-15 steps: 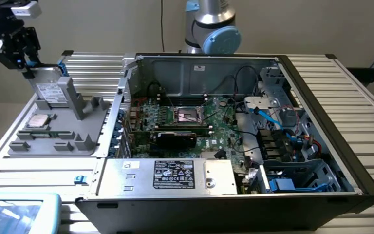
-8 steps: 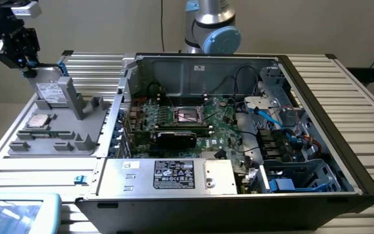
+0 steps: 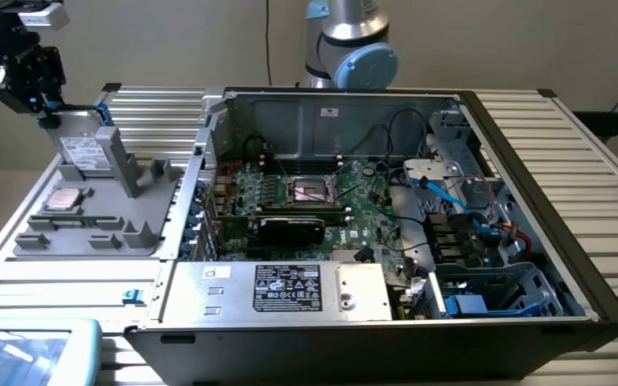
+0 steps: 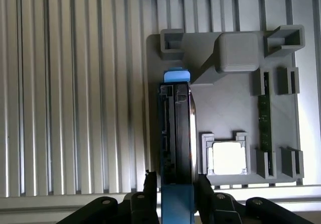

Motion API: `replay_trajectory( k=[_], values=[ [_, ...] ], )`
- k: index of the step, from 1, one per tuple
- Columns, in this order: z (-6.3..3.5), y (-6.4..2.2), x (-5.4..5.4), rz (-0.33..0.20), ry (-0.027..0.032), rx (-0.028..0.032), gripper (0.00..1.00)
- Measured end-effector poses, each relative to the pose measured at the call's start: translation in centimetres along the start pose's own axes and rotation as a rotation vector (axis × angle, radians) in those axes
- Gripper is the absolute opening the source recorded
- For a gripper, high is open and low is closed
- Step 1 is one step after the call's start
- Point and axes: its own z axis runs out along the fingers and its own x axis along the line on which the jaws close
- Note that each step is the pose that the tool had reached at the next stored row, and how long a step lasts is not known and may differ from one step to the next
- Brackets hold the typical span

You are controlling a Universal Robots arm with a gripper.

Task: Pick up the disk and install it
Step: 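Pick up the disk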

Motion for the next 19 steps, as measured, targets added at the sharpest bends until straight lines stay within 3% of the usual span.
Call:
replay_trajectory(
  k=[19],
  values=[
    [0.83,-0.04,0.01,0.0,-0.0002,0.0048,0.43]
  ],
)
